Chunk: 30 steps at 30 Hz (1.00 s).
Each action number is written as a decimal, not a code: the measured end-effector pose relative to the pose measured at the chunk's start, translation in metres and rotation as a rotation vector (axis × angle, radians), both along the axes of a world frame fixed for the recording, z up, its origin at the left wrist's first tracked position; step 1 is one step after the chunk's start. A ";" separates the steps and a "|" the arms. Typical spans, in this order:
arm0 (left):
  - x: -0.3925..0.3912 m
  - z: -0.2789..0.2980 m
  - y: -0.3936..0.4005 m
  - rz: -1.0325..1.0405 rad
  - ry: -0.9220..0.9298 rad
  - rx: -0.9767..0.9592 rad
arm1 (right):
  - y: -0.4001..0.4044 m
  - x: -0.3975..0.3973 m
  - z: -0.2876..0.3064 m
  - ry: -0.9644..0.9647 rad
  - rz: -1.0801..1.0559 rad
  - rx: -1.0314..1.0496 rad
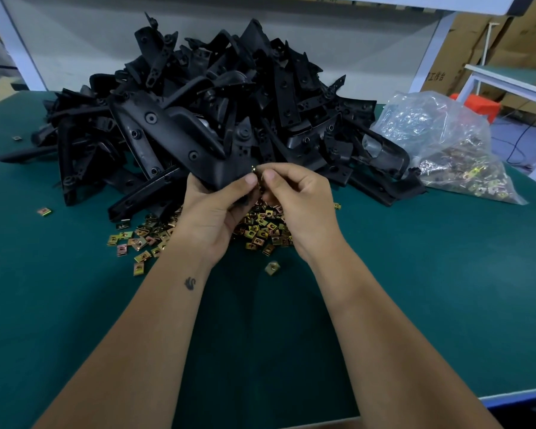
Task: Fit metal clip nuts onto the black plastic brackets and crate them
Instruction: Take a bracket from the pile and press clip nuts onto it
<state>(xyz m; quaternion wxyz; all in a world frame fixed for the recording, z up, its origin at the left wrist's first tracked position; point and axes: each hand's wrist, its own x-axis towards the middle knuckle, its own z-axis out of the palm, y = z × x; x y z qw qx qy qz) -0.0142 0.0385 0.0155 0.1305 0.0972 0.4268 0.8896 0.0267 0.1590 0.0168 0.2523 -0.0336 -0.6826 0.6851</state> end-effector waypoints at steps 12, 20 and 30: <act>-0.002 -0.002 -0.003 -0.136 -0.090 0.024 | 0.002 0.003 0.004 0.010 0.105 -0.263; 0.000 -0.003 -0.002 -0.201 -0.083 0.020 | 0.003 0.003 0.005 0.032 0.117 -0.341; -0.003 -0.006 -0.002 -0.220 -0.064 0.014 | 0.005 0.003 0.006 0.044 0.070 -0.340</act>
